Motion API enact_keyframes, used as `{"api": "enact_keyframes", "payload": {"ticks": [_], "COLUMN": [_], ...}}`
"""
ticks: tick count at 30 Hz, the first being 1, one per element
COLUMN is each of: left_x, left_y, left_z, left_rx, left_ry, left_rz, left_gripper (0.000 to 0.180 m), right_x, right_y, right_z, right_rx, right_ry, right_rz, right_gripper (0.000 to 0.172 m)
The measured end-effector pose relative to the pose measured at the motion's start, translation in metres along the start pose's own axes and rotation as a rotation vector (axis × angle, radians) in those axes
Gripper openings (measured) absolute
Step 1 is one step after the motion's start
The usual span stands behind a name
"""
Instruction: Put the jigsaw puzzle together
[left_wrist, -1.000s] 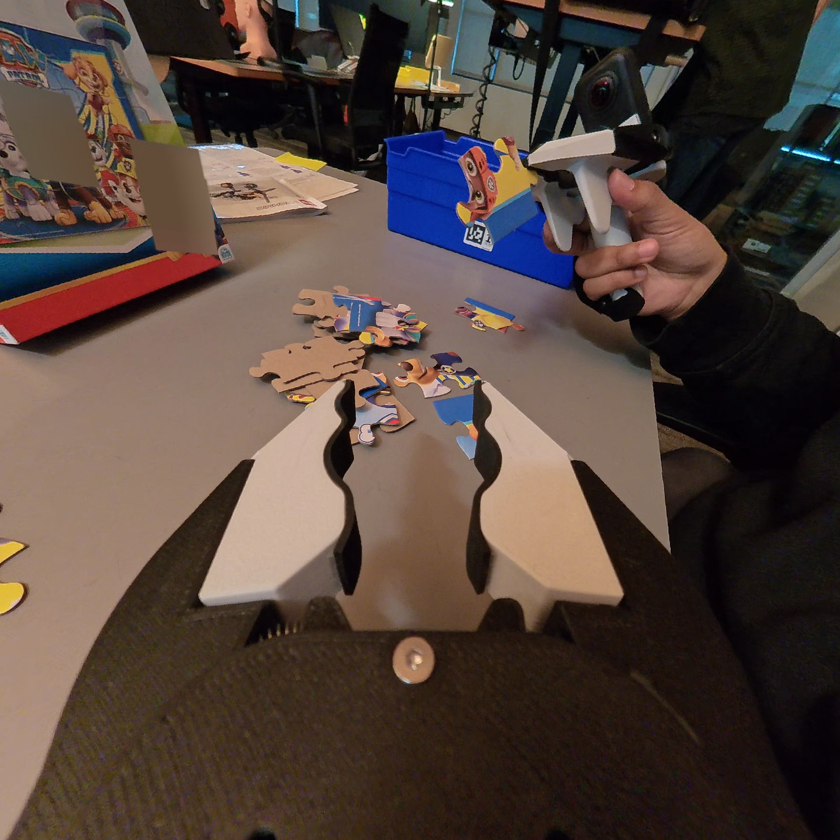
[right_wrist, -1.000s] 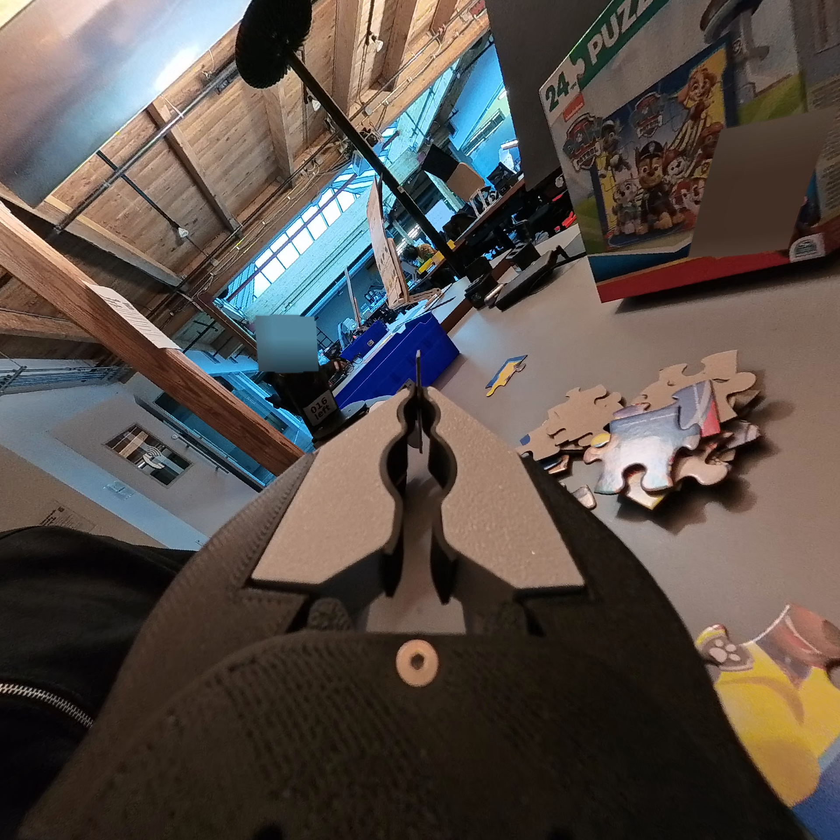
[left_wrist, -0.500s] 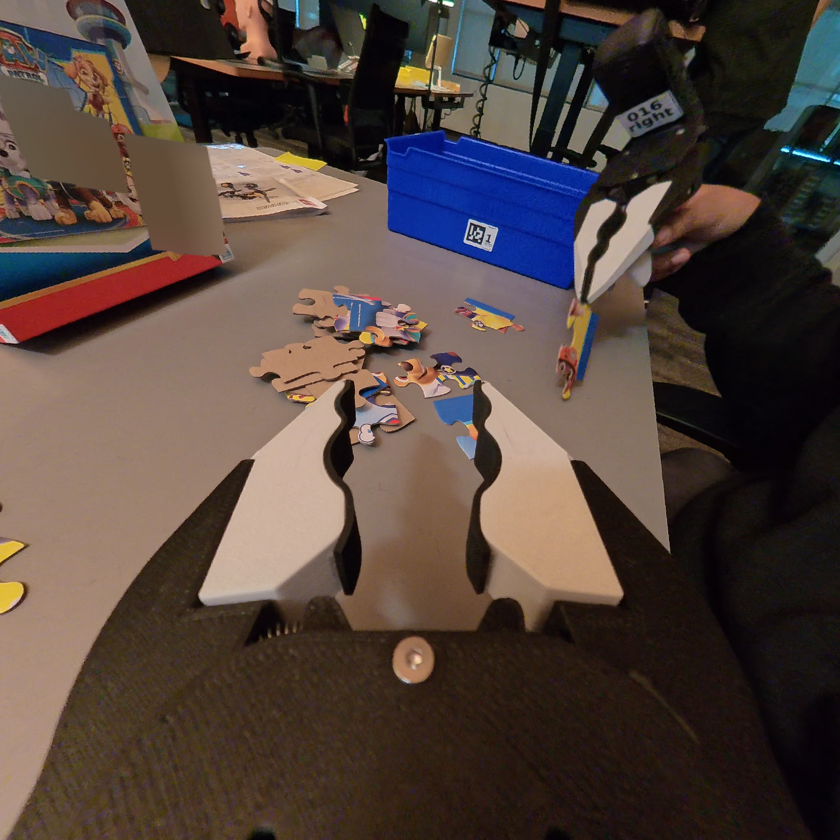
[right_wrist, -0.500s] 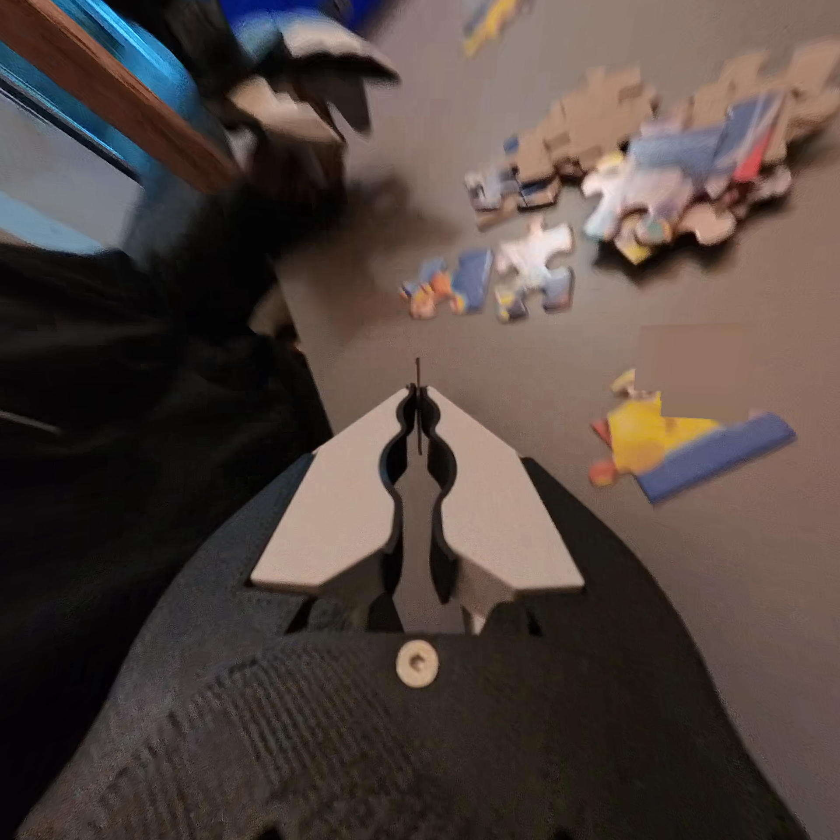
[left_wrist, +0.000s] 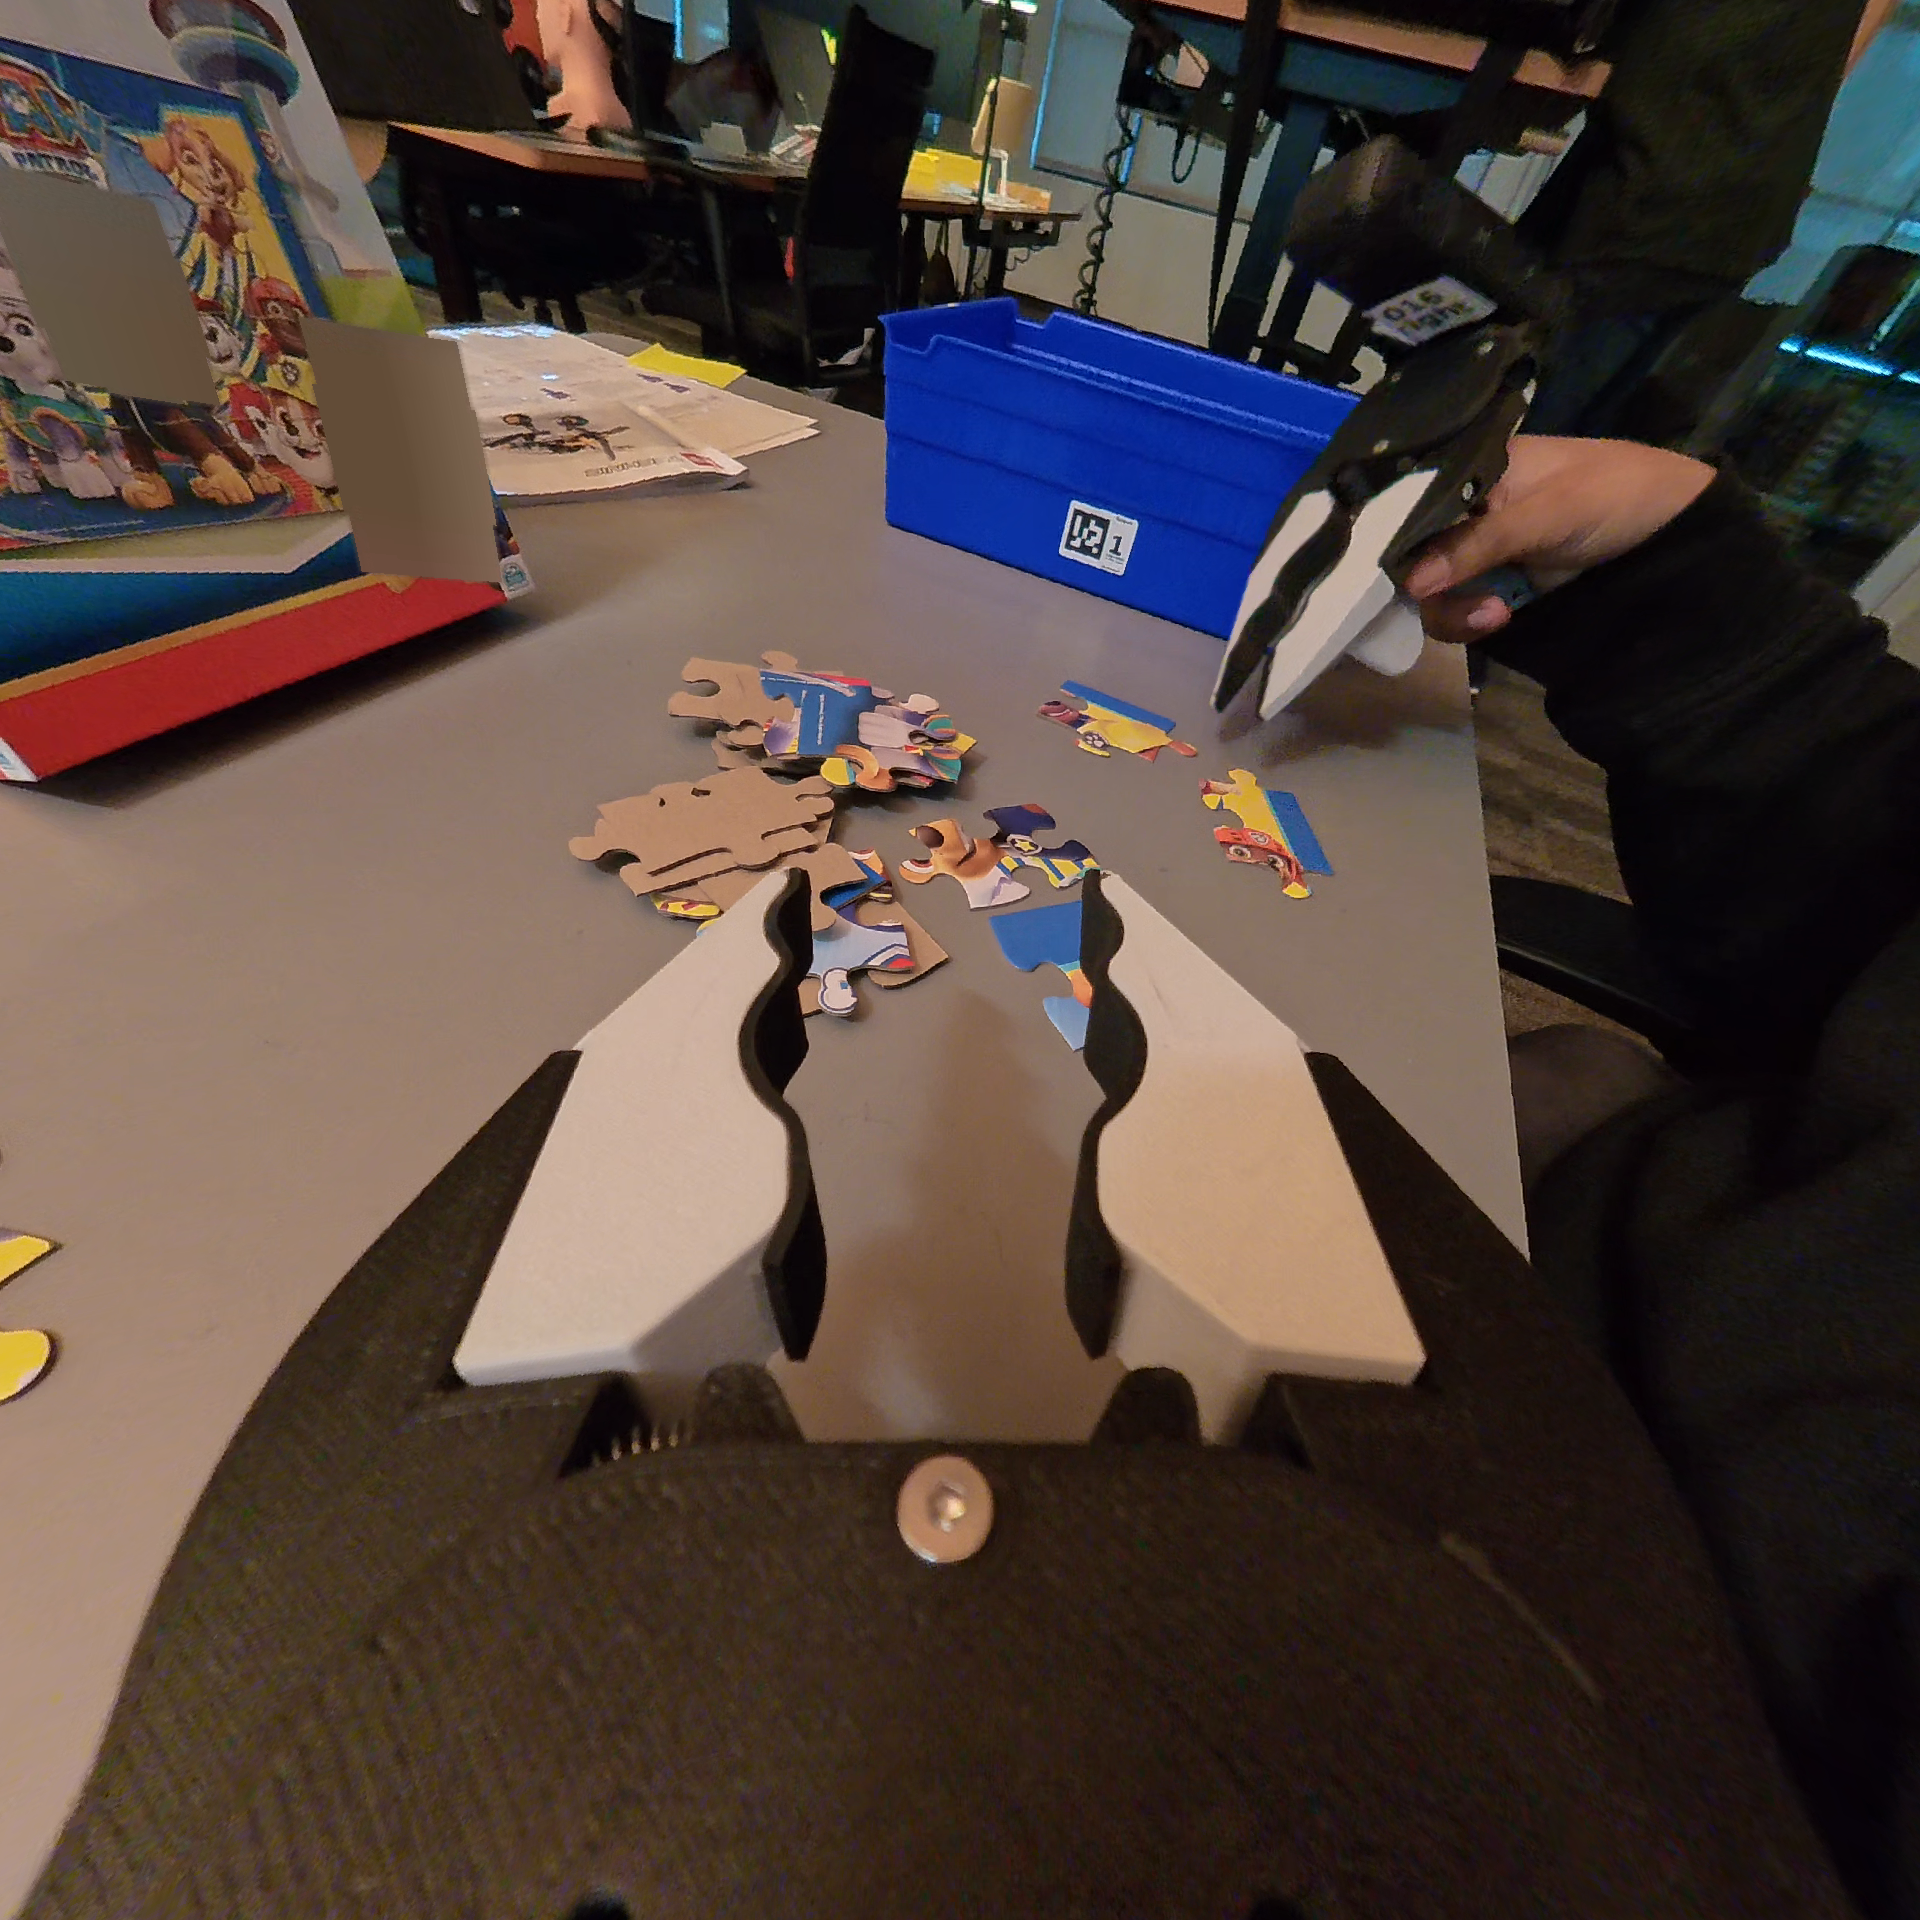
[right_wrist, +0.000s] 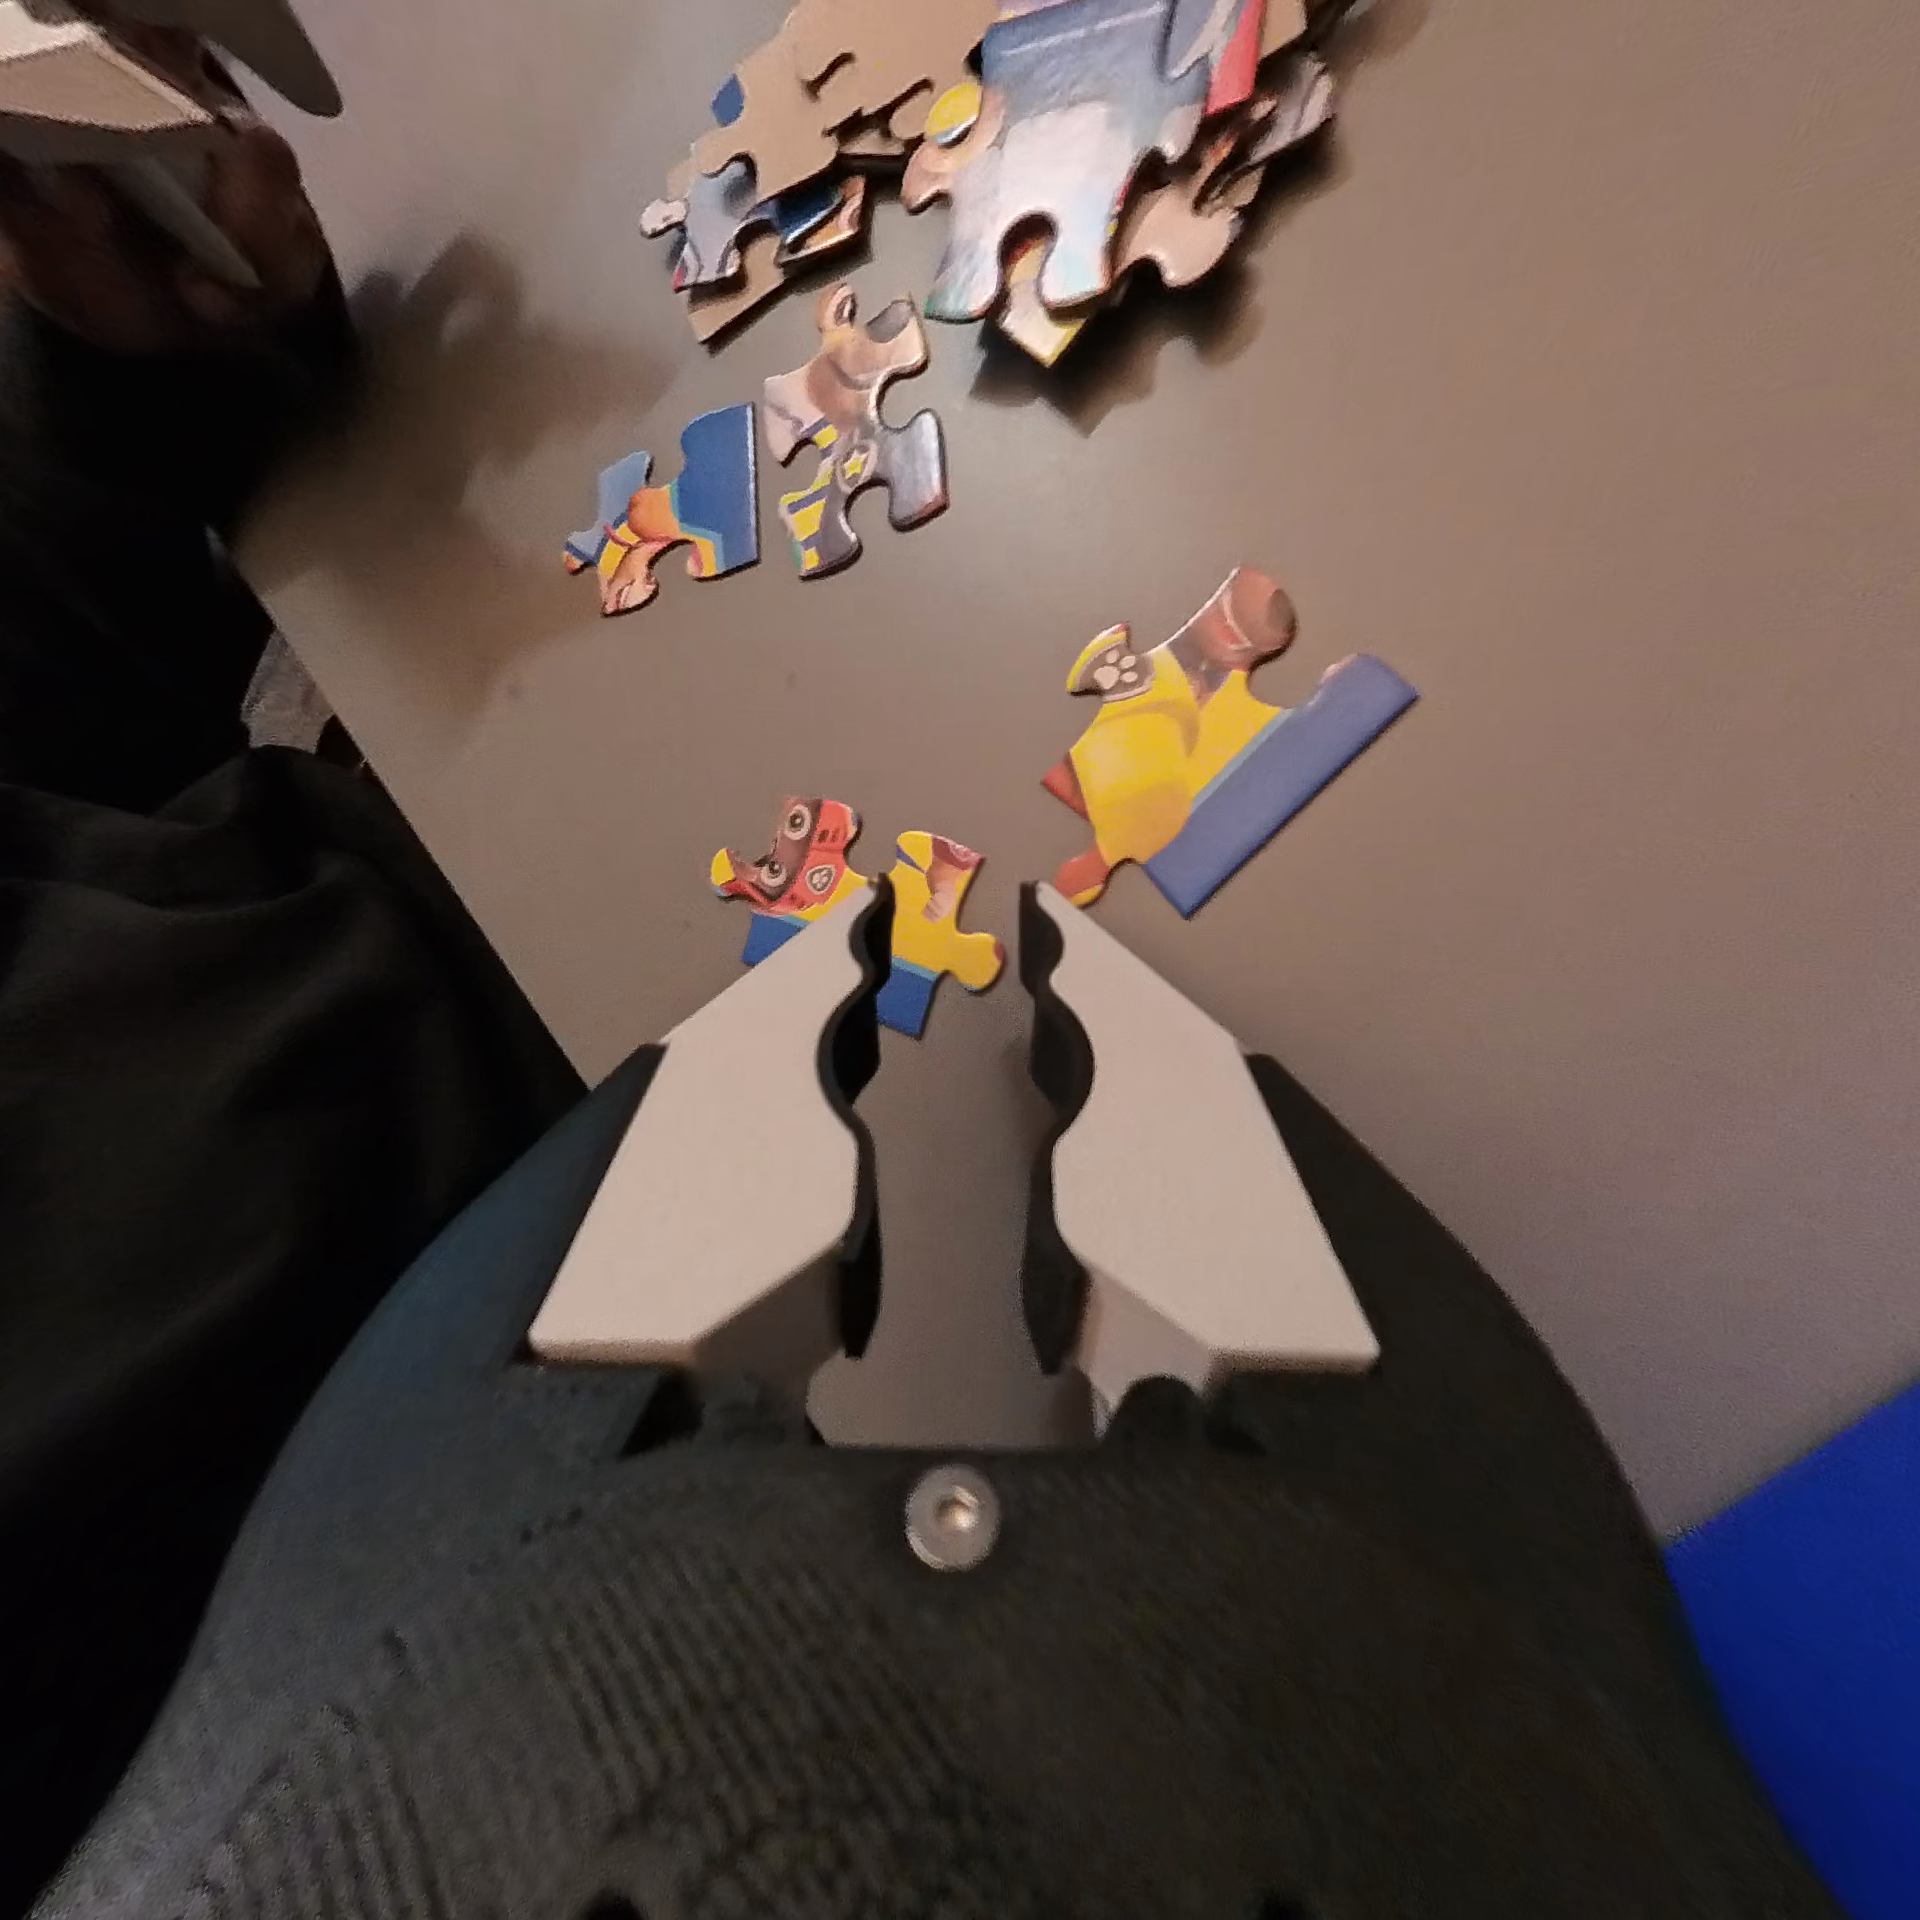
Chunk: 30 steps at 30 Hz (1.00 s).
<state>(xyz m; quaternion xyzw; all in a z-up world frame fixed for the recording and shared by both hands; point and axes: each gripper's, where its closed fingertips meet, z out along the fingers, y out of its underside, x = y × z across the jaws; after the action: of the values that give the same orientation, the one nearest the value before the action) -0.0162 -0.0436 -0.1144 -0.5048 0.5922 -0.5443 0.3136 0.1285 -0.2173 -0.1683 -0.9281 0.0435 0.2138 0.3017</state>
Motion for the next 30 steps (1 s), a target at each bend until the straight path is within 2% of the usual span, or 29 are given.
{"api": "enact_keyframes", "payload": {"ticks": [3,9,13,18,25,28,30], "left_x": [0.0,-0.001,-0.002,-0.003,-0.004,-0.003,-0.003], "left_y": [0.0,0.0,0.001,0.001,0.001,0.001,0.0], "left_z": [0.0,0.0,0.0,0.001,0.001,0.001,0.0], "left_rx": [-0.002,0.0,-0.004,-0.008,-0.003,-0.004,-0.002], "left_ry": [0.0,0.001,0.001,0.002,0.002,0.001,0.002], "left_rz": [-0.002,-0.014,-0.021,-0.025,-0.034,-0.031,-0.033], "left_gripper": [0.05,0.05,0.05,0.05,0.05,0.05,0.05], "right_x": [0.001,-0.01,-0.02,-0.001,-0.005,-0.014,-0.011], "right_y": [-0.009,-0.013,-0.004,-0.013,0.004,0.012,0.02], "right_z": [-0.008,-0.017,-0.017,-0.02,-0.009,0.001,0.007], "right_rx": [0.045,0.101,0.178,0.283,0.14,0.055,-0.011], "right_ry": [0.064,0.25,0.239,0.259,0.323,0.359,0.421], "right_rz": [0.015,-0.078,-0.07,-0.002,-0.009,-0.031,-0.059], "right_gripper": [0.024,0.027,0.024,0.018,0.022,0.038,0.043]}}
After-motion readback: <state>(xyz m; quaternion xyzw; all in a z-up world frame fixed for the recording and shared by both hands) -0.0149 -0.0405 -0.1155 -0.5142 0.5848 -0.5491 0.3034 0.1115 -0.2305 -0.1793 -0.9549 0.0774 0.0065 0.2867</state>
